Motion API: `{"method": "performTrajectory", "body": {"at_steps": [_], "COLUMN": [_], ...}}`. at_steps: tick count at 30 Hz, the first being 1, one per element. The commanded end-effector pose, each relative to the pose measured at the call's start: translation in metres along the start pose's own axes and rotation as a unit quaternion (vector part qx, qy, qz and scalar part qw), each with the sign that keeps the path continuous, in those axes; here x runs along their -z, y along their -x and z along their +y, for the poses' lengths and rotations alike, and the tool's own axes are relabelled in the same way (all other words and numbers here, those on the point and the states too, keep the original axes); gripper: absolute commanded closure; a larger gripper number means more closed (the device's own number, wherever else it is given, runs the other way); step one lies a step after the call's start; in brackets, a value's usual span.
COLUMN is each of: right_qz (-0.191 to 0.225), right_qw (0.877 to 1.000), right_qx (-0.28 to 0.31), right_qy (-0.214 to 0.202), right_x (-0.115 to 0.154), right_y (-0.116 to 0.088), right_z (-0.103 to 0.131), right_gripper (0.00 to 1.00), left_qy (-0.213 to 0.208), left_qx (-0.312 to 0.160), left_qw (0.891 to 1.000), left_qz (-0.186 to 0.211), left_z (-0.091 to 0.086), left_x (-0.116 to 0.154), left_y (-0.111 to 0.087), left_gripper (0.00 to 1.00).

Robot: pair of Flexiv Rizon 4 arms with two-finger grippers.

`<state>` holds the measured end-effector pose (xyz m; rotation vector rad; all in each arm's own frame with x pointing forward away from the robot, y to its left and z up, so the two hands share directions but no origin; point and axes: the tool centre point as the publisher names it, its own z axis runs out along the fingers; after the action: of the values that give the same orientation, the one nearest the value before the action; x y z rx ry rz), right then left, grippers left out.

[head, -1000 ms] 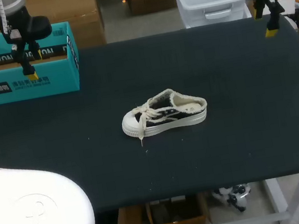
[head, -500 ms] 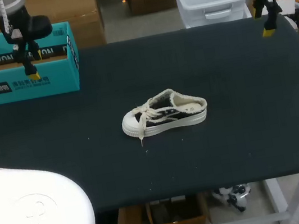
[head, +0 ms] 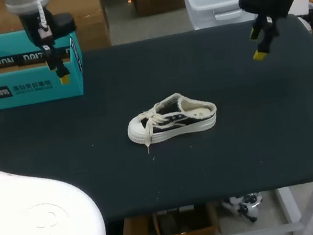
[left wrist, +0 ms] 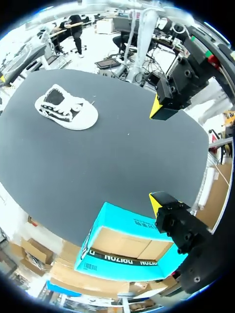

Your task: Open the shoe tongue, take the insole out of the shoe, put the insole back into the shoe, and pack the shoe into the shoebox

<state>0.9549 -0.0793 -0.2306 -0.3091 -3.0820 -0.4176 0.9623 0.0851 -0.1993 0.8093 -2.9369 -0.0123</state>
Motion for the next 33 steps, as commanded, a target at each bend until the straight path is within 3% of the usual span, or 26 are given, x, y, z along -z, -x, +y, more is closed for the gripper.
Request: {"method": "performTrajectory", "body": {"at_steps": [1,7,11,12,27,29,33], "right_qz": [-0.009,-0.002,-0.015,-0.015,-0.015,-0.018,-0.005], "right_qw": [1.000,0.998,0.997,0.997,0.997,0.996,0.995], "right_qx": [-0.010,-0.013,-0.035,-0.035,-0.035,-0.047,-0.059], "right_qy": [0.027,0.059,0.069,0.069,0.069,0.074,0.084], "right_x": [-0.022,-0.041,-0.056,-0.056,-0.056,-0.058,-0.083], "right_y": [-0.015,-0.031,-0.041,-0.041,-0.041,-0.039,-0.040], "right_z": [0.001,0.011,0.020,0.020,0.020,0.023,0.031], "right_gripper": [0.00,0.00,0.00,0.00,0.00,0.00,0.00], "left_qy": [-0.014,-0.038,-0.055,-0.040,-0.040,-0.031,-0.018], "left_qx": [0.055,0.111,0.201,0.203,0.203,0.253,0.289], "left_qw": [0.998,0.993,0.978,0.978,0.978,0.967,0.957], "left_qz": [0.000,0.025,0.020,0.000,0.000,-0.004,0.029], "left_z": [-0.005,-0.010,-0.013,-0.015,-0.015,-0.027,-0.036], "left_x": [-0.011,-0.020,-0.025,-0.024,-0.024,-0.024,-0.035], "left_y": [-0.012,-0.027,-0.040,-0.042,-0.042,-0.055,-0.074], "left_gripper": [0.00,0.00,0.00,0.00,0.00,0.00,0.00]}}
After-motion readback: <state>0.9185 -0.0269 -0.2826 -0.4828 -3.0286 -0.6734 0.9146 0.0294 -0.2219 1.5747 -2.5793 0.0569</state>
